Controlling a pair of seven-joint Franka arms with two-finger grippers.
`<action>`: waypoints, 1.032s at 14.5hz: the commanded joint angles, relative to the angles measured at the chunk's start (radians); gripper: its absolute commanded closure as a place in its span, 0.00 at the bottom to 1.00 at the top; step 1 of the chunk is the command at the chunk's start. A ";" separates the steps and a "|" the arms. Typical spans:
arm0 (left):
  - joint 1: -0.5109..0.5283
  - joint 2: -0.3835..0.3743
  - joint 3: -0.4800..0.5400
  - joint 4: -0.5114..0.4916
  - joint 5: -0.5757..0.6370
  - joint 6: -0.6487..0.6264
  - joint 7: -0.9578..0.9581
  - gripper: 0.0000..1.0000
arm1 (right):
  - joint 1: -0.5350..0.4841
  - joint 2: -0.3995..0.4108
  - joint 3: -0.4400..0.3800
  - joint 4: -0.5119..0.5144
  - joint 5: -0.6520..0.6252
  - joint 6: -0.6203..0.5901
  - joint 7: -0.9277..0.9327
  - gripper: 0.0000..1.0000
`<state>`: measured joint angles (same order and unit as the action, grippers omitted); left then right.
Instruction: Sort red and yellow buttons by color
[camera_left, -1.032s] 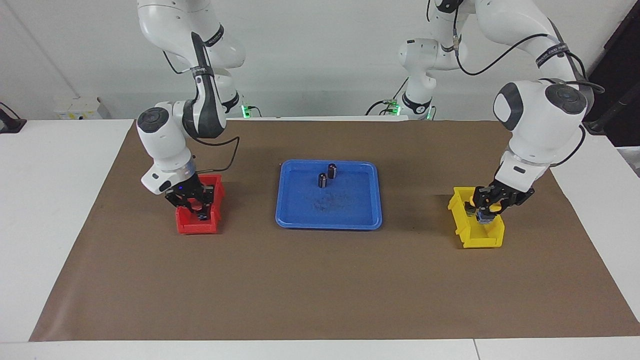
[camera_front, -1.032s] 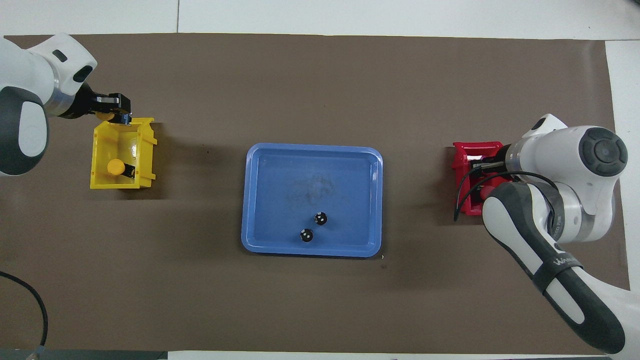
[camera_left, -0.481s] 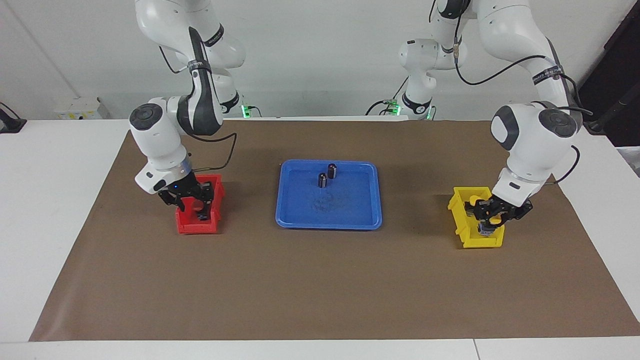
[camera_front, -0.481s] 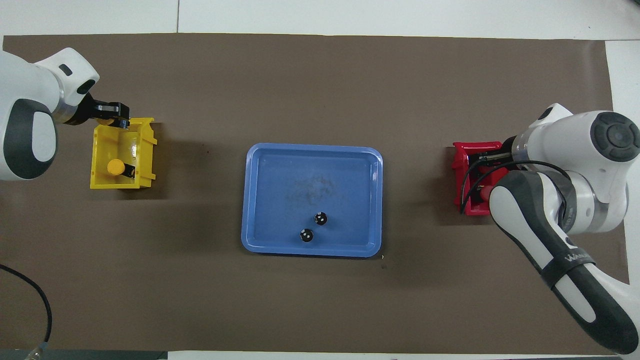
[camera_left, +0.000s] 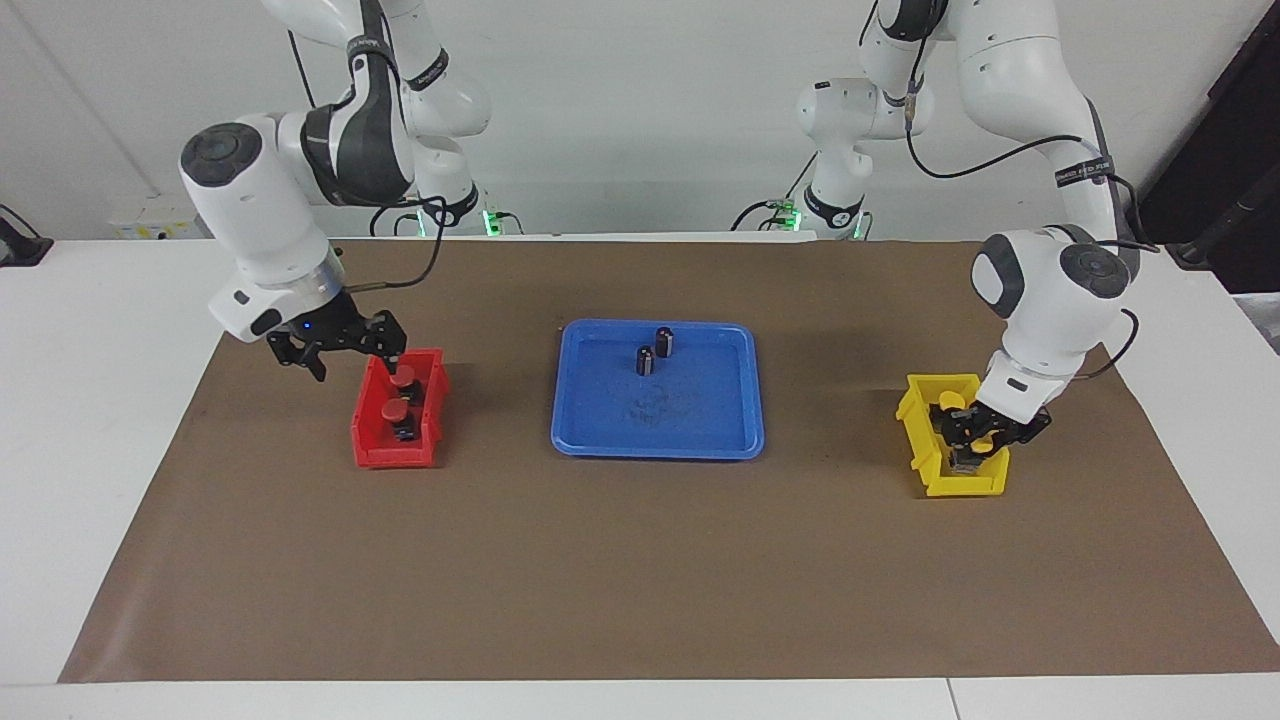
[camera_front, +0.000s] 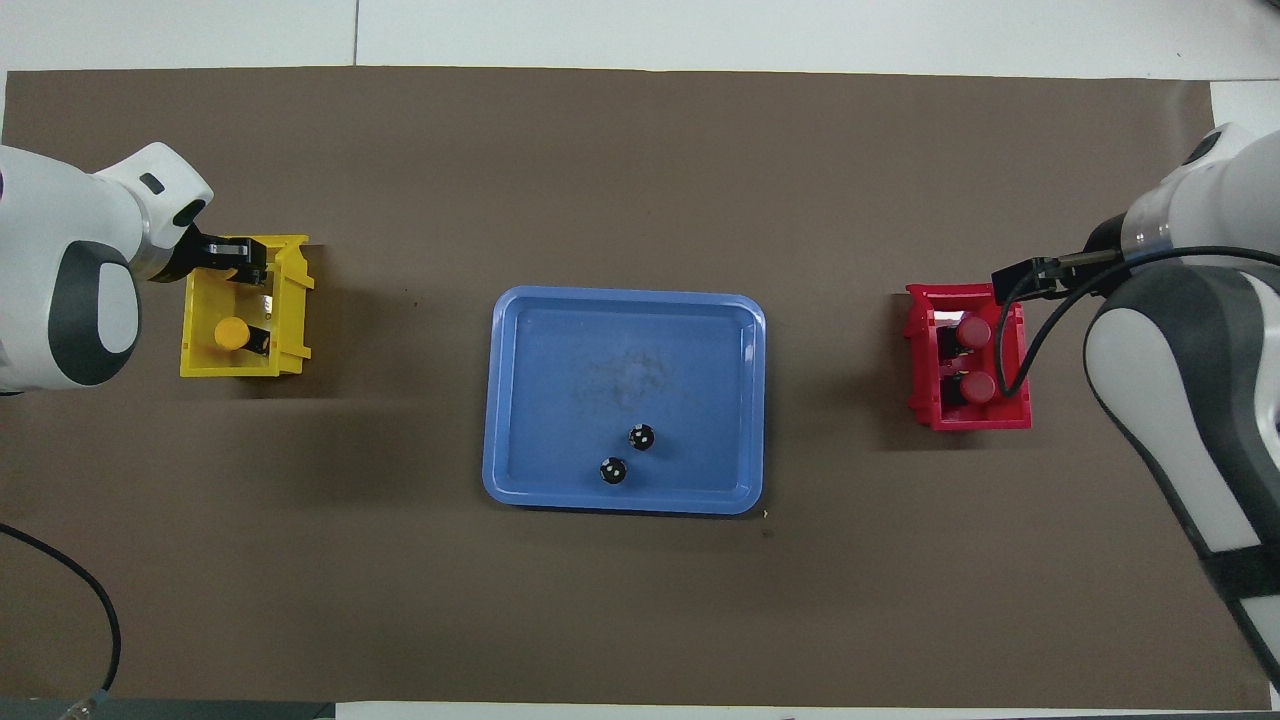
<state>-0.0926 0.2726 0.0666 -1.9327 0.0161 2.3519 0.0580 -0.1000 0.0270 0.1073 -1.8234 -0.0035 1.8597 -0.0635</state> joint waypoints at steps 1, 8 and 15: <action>0.017 0.000 -0.011 -0.045 0.008 0.066 0.003 0.59 | -0.021 -0.044 -0.011 0.087 0.013 -0.140 -0.016 0.00; 0.011 -0.007 -0.011 -0.014 0.008 0.001 0.003 0.33 | -0.047 -0.048 -0.035 0.196 0.000 -0.318 -0.016 0.00; -0.004 -0.062 -0.027 0.154 0.013 -0.273 0.084 0.00 | -0.047 -0.047 -0.037 0.197 0.000 -0.310 -0.018 0.00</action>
<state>-0.0912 0.2430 0.0459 -1.8246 0.0161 2.1897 0.0888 -0.1324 -0.0286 0.0612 -1.6449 -0.0038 1.5602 -0.0635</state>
